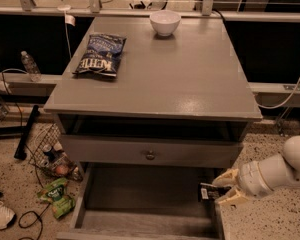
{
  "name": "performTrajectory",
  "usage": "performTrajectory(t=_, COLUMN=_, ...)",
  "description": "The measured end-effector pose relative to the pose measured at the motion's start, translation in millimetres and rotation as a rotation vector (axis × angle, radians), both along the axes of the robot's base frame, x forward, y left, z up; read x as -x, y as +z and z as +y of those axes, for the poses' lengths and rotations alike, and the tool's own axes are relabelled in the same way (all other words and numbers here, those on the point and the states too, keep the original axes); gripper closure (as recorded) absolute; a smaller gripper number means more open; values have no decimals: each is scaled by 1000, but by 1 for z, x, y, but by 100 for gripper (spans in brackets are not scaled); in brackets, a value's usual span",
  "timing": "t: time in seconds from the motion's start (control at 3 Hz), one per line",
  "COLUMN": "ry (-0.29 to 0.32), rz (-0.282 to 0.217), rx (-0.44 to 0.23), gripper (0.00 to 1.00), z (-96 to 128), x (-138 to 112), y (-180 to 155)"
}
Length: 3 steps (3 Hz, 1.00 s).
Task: Place rxbar chocolate into middle drawer
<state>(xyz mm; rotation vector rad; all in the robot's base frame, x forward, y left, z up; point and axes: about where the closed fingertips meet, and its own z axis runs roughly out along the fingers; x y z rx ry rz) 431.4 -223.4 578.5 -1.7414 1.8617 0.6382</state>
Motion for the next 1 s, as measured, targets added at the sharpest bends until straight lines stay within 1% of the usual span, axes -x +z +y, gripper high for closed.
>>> performTrajectory(t=0.33, ry=-32, rz=4, rx=-52, gripper=100, z=1, x=0, y=-34)
performTrajectory(t=0.67, ry=-25, rz=13, rx=-114, gripper=100, z=13, x=-1, y=-62)
performTrajectory(t=1.0, ry=-3, rz=26, rx=-153, gripper=100, z=30, x=1, y=-84)
